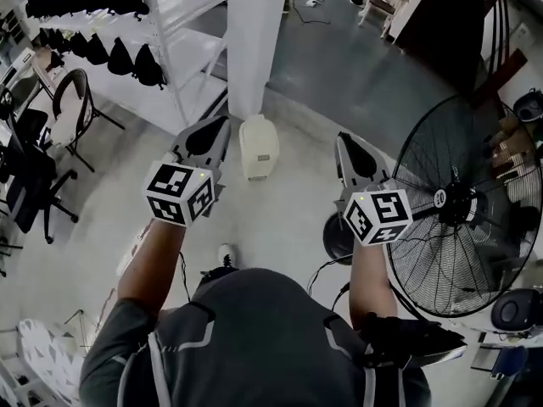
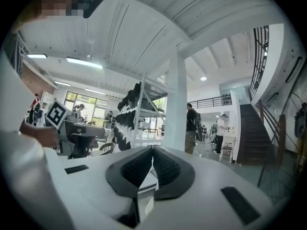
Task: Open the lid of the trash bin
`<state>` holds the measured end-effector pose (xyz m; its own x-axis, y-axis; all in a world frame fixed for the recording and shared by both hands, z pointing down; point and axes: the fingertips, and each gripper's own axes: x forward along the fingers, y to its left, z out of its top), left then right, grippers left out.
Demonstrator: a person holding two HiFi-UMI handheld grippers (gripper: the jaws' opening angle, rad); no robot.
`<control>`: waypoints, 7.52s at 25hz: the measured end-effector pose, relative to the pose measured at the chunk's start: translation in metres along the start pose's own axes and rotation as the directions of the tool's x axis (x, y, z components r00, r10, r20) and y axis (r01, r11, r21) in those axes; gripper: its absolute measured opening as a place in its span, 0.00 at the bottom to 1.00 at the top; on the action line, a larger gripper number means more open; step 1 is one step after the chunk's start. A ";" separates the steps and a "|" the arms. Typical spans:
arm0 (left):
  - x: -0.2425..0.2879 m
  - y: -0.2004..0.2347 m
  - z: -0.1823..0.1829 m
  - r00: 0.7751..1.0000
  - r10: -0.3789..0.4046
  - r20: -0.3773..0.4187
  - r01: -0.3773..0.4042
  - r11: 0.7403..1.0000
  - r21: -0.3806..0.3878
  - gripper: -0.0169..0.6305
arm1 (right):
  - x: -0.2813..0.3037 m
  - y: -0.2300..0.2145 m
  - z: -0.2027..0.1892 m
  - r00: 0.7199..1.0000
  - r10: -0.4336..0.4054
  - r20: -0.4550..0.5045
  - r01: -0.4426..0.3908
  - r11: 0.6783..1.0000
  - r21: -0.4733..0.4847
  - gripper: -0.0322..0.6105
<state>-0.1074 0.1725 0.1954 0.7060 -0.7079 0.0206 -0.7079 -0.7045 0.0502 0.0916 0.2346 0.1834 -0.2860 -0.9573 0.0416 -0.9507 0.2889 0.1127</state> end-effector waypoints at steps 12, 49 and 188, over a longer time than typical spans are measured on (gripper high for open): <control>0.044 0.100 -0.001 1.000 -0.015 -0.001 0.015 1.000 -0.004 0.04 | 0.114 0.016 0.006 1.000 -0.004 -0.029 0.003 1.000 -0.015 0.09; 0.307 0.163 -0.026 0.979 0.182 -0.093 -0.186 0.982 -0.043 0.04 | 0.353 -0.198 -0.056 0.963 0.269 -0.030 -0.265 0.960 0.090 0.09; 0.334 0.245 -0.147 0.959 0.038 -0.279 -0.076 0.989 -0.128 0.04 | 0.428 -0.154 -0.175 0.934 0.209 -0.291 -0.141 0.961 0.236 0.09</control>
<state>-0.0419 -0.2295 0.3616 0.6566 -0.6918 0.3005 -0.7511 -0.6363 0.1762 0.1365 -0.2180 0.3578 -0.4306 -0.8315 0.3510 -0.9019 0.4115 -0.1317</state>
